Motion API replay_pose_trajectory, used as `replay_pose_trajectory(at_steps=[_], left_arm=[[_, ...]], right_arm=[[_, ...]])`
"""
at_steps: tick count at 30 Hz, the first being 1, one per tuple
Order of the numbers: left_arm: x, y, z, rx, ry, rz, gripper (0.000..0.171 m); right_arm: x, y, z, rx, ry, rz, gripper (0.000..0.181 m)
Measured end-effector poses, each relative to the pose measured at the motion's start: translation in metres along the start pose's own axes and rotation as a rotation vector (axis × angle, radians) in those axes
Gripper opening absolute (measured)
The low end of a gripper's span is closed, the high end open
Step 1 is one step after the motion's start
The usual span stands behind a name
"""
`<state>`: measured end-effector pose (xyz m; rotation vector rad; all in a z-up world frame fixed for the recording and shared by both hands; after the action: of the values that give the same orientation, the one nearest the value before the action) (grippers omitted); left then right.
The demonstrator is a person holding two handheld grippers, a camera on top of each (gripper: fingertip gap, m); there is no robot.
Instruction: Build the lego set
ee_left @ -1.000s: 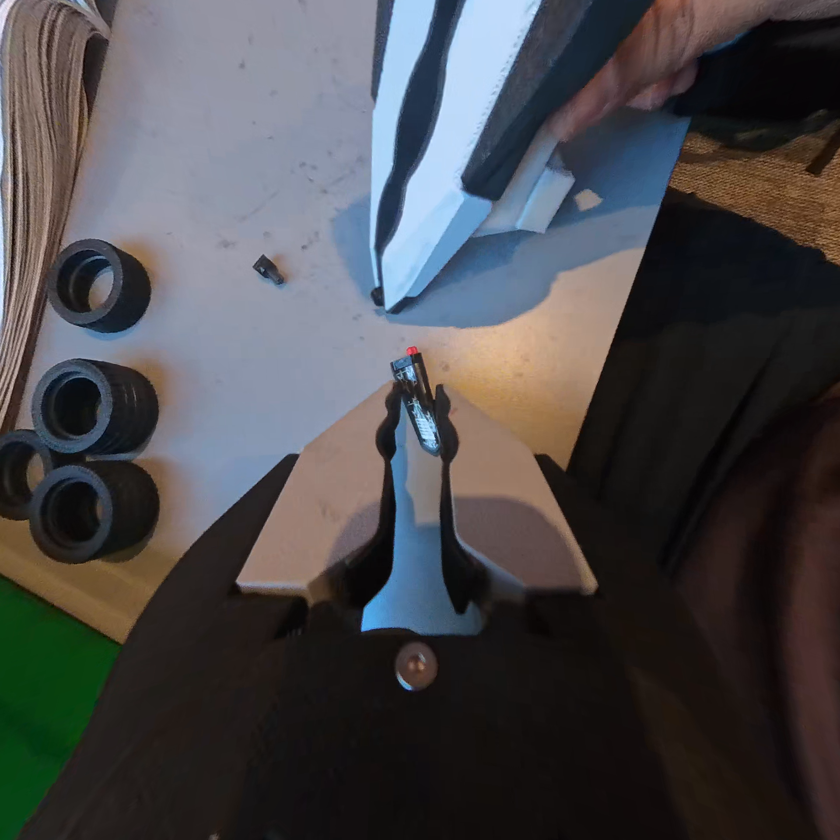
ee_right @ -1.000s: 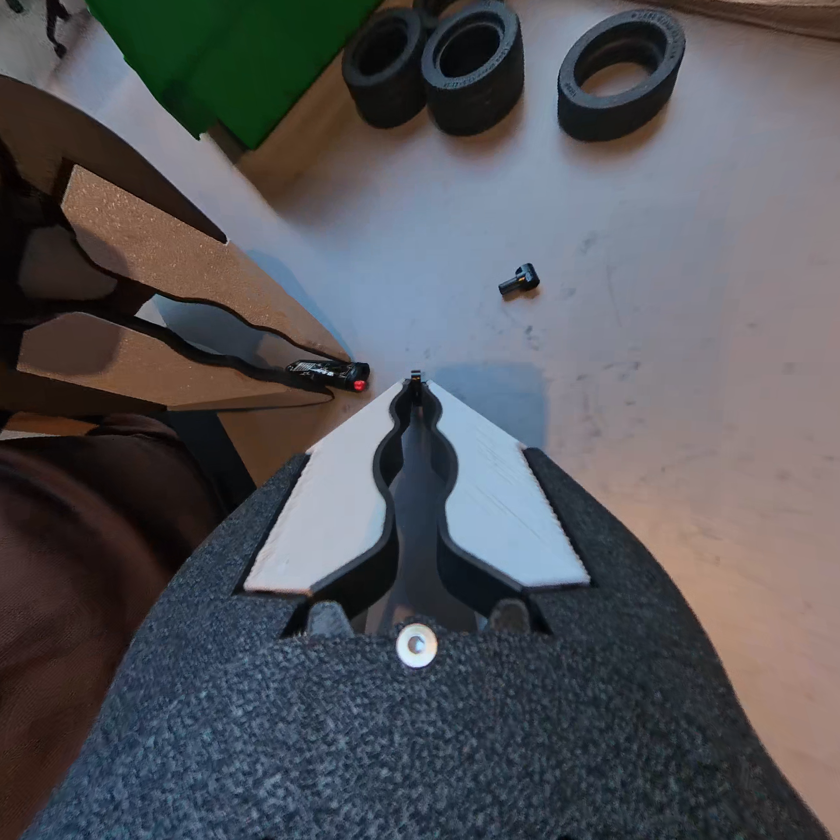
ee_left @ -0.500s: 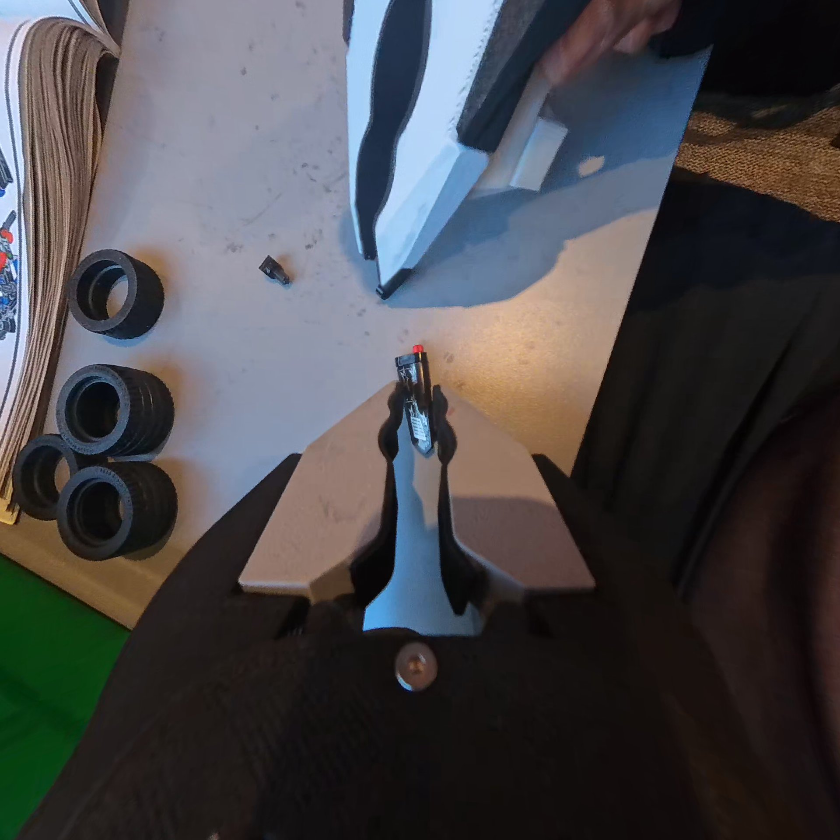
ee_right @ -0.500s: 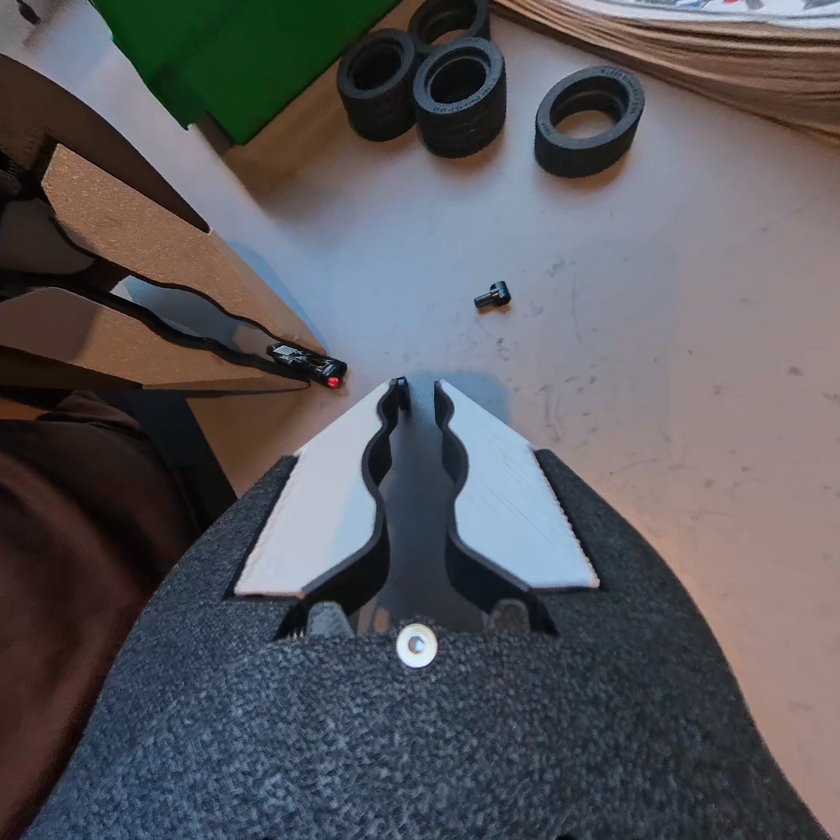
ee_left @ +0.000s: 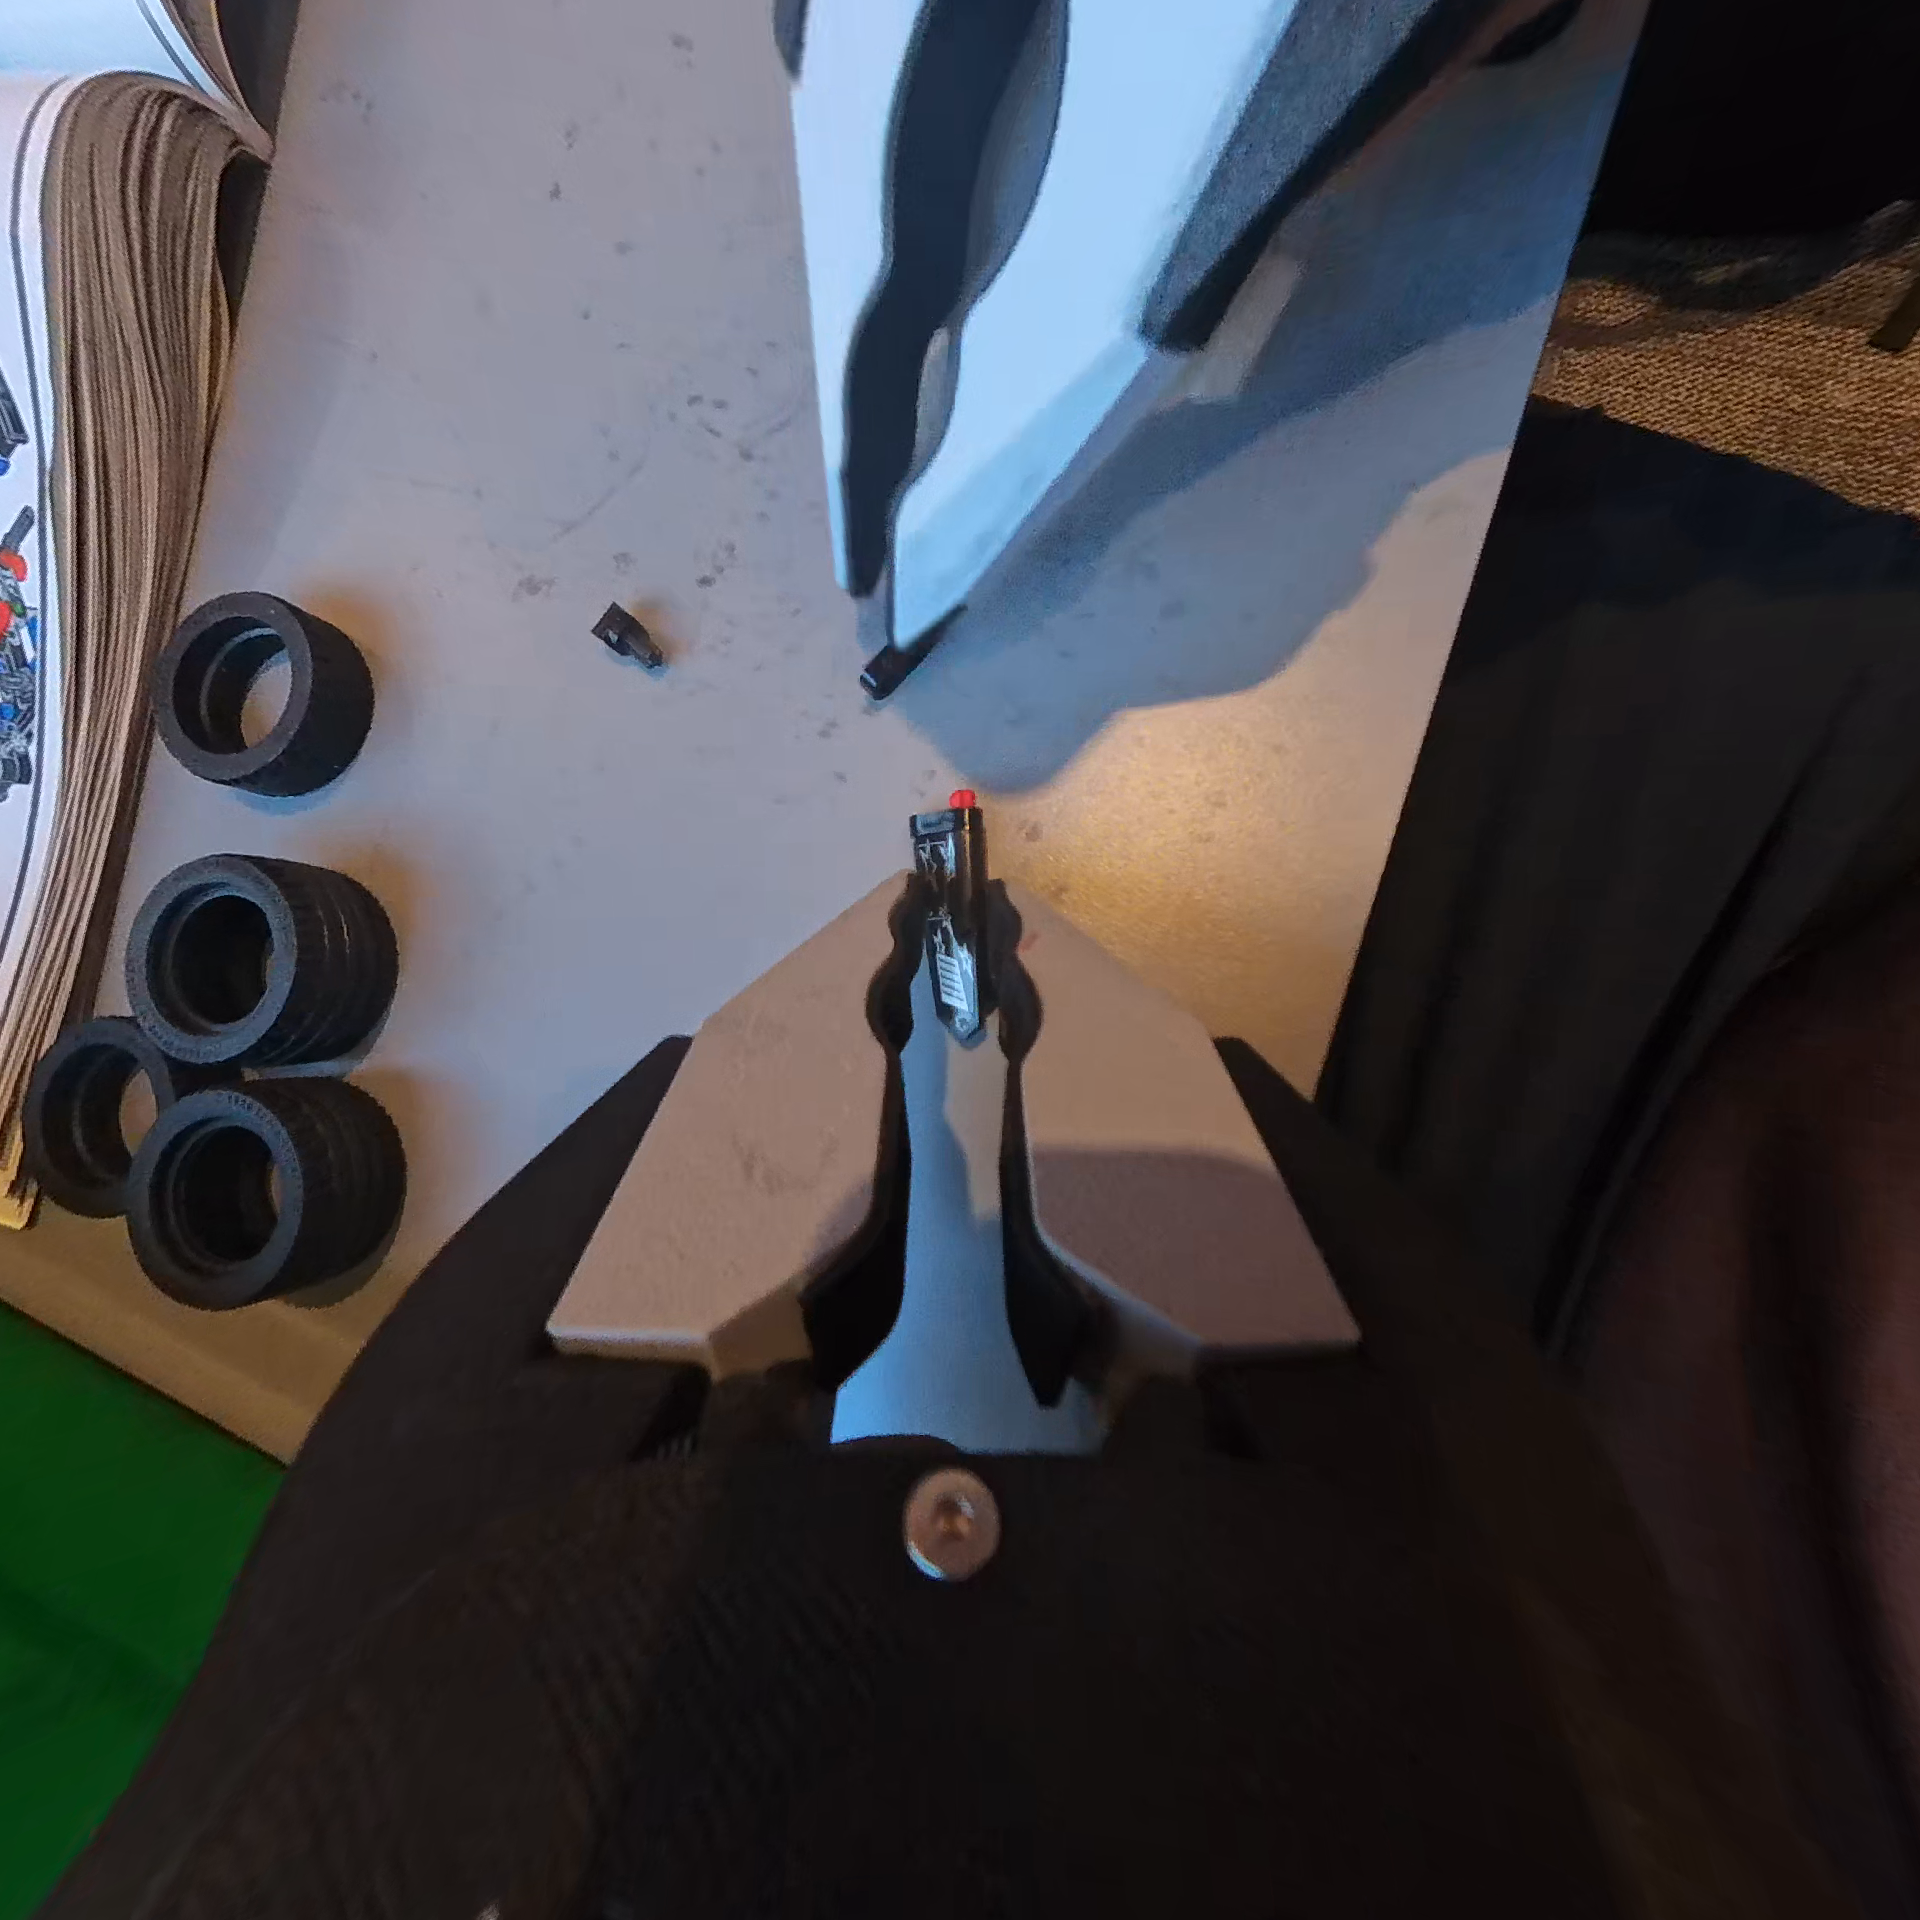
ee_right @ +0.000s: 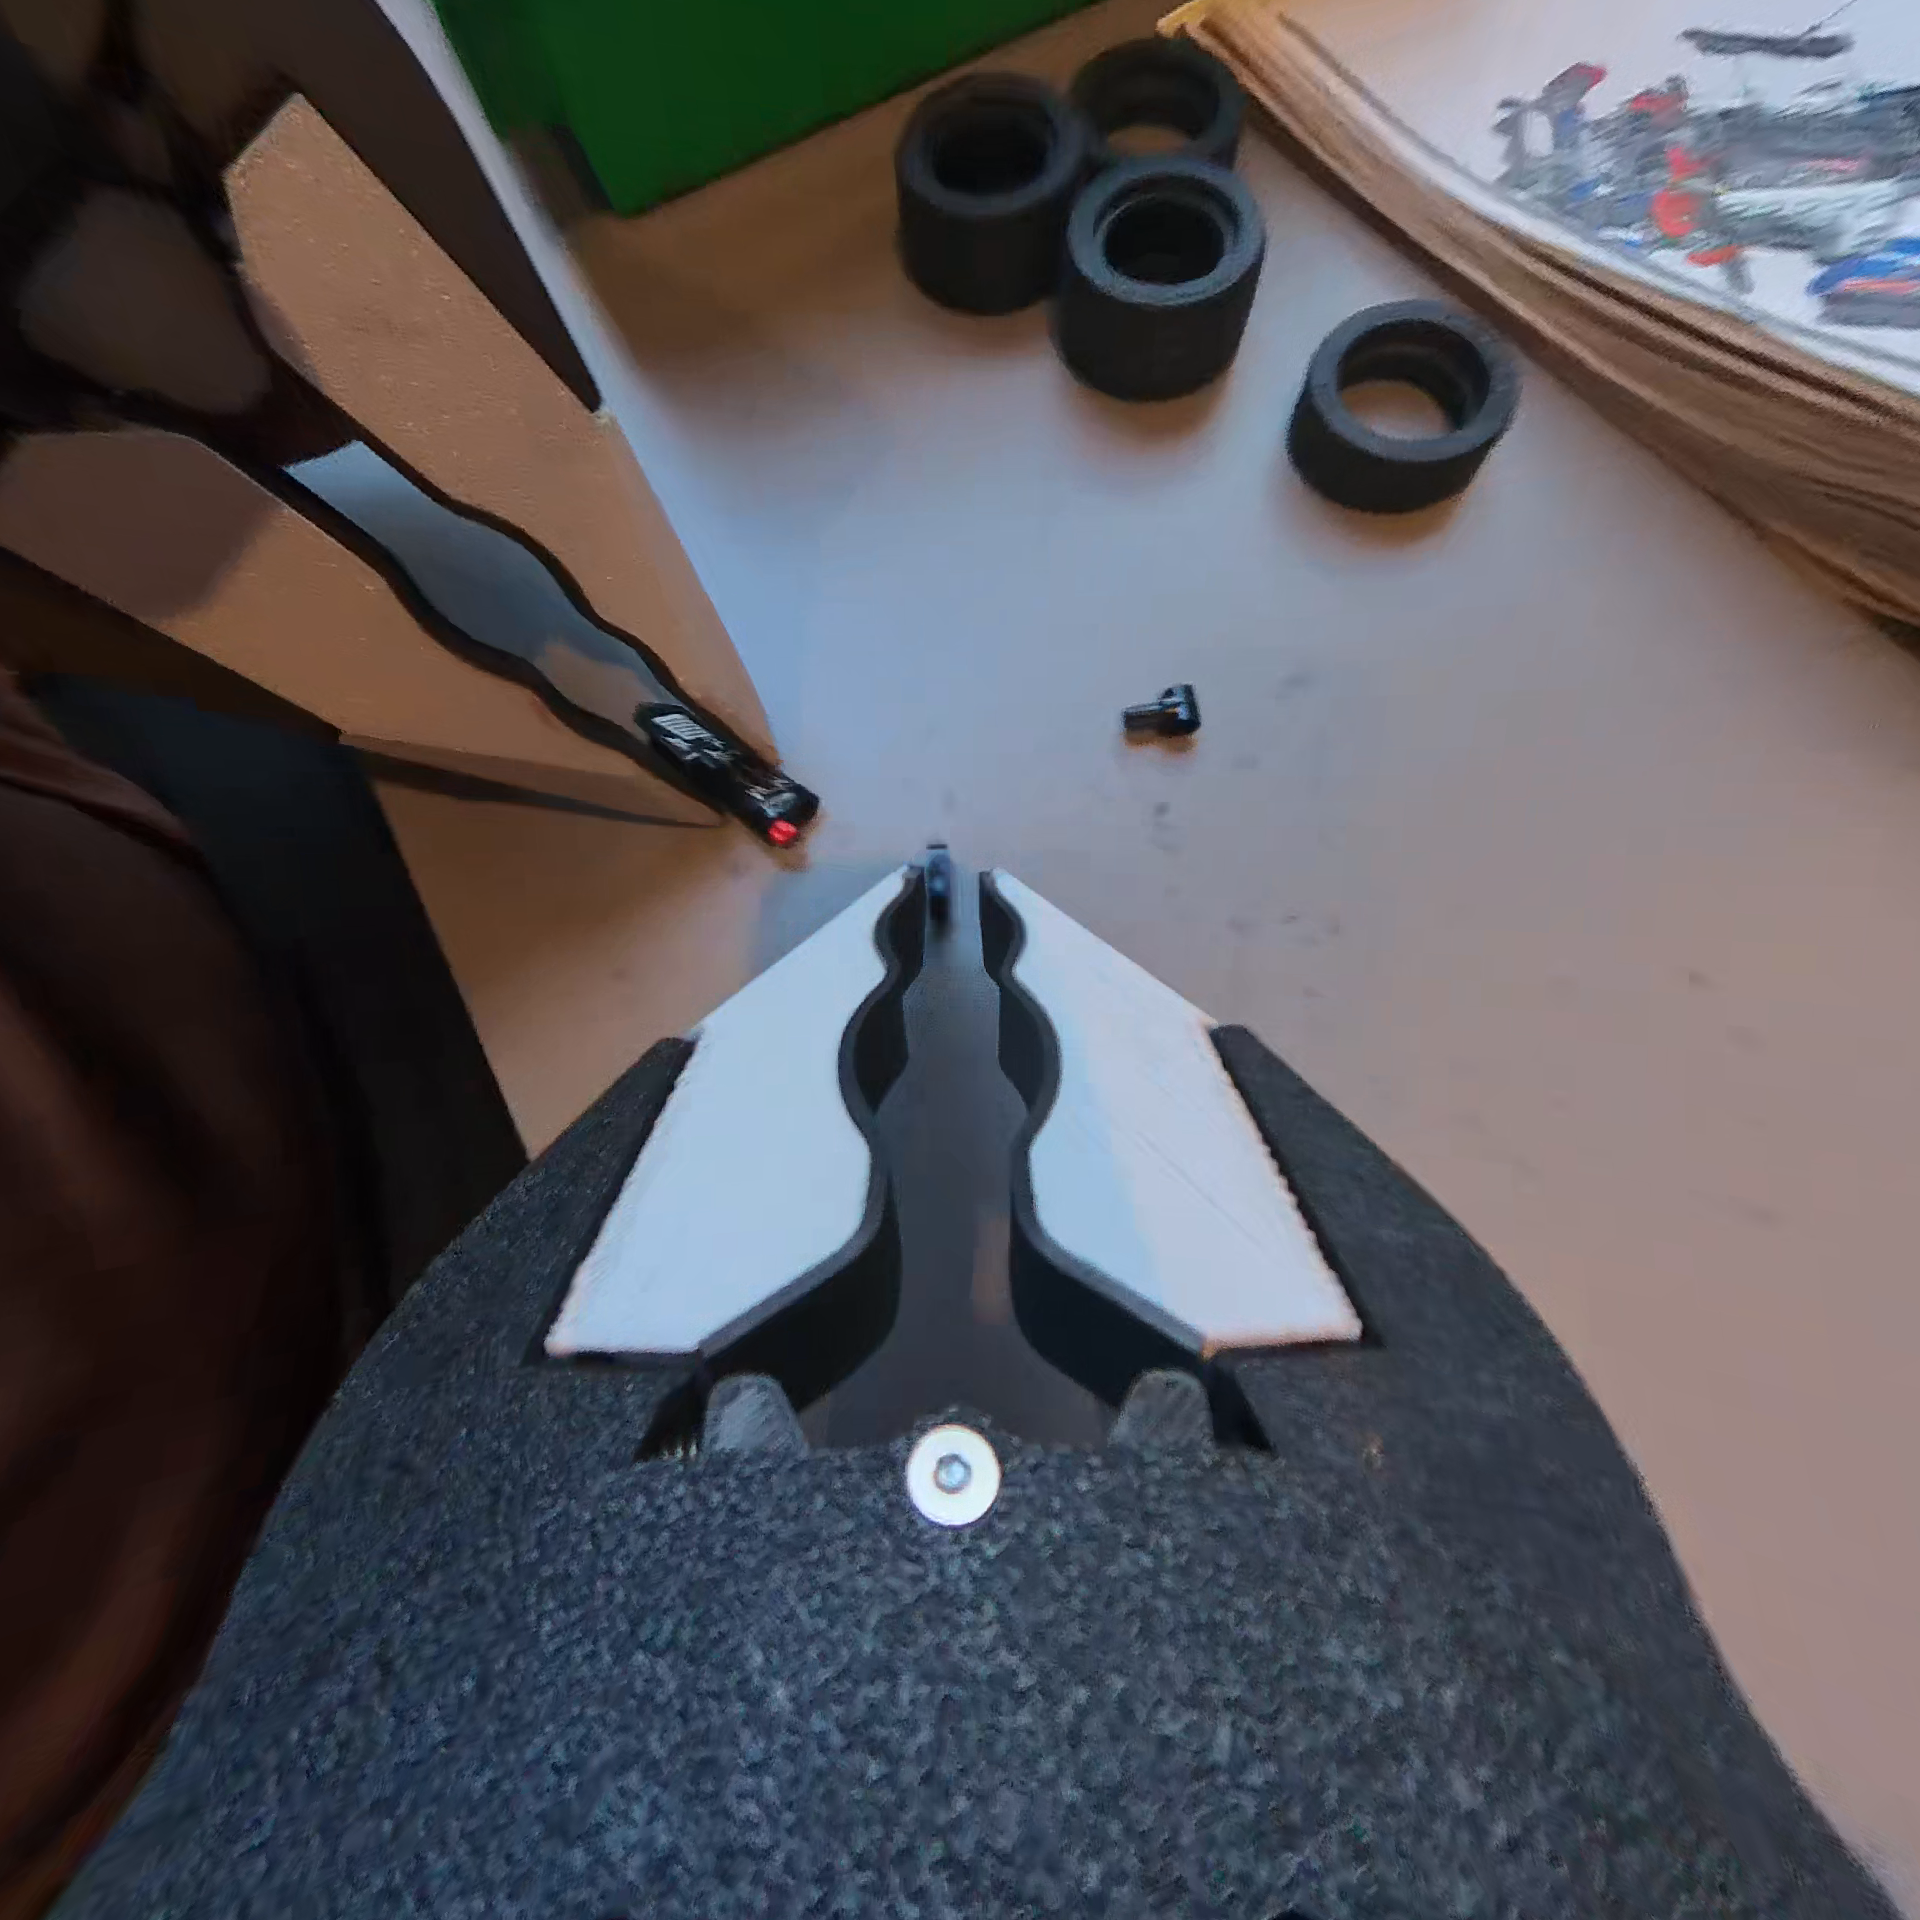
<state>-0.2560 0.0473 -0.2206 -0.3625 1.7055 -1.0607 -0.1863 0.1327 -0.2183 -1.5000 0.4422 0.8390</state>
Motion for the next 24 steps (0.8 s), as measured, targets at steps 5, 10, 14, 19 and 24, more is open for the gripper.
replay_pose_trajectory(at_steps=[5, 10, 14, 19, 24], left_arm=[[0.000, 0.000, 0.000, 0.006, -0.007, 0.010, 0.007], [0.000, 0.000, 0.001, 0.006, 0.005, 0.001, 0.007], [0.002, -0.002, 0.003, -0.001, 0.027, -0.012, 0.006], [0.004, -0.004, 0.003, 0.008, 0.031, -0.016, 0.006], [0.003, -0.003, 0.003, 0.013, 0.028, -0.017, 0.006]], right_arm=[[0.002, 0.007, -0.003, -0.026, 0.013, -0.009, 0.004], [-0.001, 0.010, -0.012, -0.202, 0.182, 0.038, 0.004], [0.003, 0.013, -0.012, -0.321, 0.374, 0.039, 0.005], [0.003, 0.008, -0.003, -0.221, 0.326, 0.017, 0.018], [0.004, 0.006, -0.001, -0.150, 0.247, -0.016, 0.015]])
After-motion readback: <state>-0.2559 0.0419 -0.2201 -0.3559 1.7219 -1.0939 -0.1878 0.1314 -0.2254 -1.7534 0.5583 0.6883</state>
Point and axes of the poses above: each gripper's, where its closed fingertips meet, y out along the fingers, x out of its underside, z = x × y across the jaws, the point moved 6 cm from there along -y, back along the fingers, and after that the axes turned 11 degrees about -y, right-handed, at the moved point
